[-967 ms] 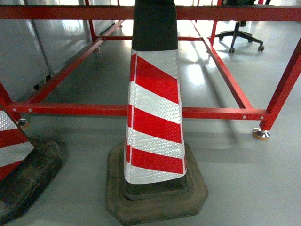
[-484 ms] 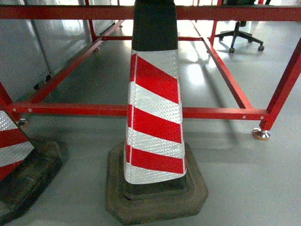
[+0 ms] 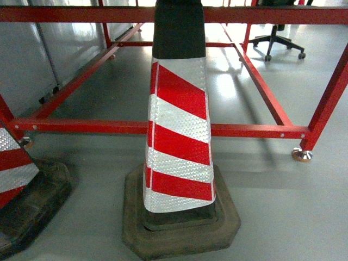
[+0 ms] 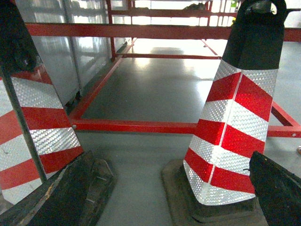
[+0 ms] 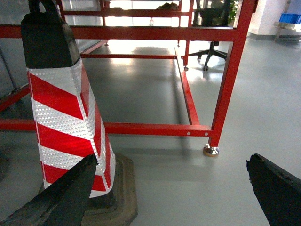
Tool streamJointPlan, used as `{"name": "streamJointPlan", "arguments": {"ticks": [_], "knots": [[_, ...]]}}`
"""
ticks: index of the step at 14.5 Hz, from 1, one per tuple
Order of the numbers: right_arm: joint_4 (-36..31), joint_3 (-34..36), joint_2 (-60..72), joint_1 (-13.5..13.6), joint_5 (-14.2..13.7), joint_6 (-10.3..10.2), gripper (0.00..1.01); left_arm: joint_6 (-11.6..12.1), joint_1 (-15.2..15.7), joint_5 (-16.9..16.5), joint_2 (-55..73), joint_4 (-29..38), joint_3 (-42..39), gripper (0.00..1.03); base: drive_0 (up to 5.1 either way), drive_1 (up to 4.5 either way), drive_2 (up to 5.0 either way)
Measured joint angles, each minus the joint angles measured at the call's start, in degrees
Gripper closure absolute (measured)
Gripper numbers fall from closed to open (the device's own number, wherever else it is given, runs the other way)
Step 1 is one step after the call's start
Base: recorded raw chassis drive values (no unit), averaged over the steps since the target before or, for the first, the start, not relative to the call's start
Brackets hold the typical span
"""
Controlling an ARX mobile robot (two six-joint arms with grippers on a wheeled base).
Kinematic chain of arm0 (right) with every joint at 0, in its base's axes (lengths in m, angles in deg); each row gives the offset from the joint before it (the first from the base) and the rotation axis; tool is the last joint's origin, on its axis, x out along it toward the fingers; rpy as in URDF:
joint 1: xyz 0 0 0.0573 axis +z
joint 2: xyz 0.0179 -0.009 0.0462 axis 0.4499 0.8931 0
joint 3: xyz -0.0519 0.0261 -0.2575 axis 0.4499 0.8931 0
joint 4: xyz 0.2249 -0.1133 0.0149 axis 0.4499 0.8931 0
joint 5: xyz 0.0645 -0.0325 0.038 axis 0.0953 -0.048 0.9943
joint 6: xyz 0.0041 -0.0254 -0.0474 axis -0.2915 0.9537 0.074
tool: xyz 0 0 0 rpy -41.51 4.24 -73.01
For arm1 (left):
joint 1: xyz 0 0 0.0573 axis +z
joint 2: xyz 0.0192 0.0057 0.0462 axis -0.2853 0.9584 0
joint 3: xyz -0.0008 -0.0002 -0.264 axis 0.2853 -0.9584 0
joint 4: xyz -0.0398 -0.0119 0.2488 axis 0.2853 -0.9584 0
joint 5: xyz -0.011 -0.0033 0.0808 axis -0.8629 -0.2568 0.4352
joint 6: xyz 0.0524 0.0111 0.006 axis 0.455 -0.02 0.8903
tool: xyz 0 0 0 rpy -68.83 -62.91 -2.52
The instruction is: Pick blue part to blue bin on bottom shelf
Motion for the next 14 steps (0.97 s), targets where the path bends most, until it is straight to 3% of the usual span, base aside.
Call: {"name": "streamJointPlan", "arguments": {"ticks": [14], "knots": [[0.1,0.0,0.0,0.0,0.0,0.0,0.03,0.0,0.0,0.0,0.0,0.0,0.0,0.05,0.0,0.0,0.0]]}}
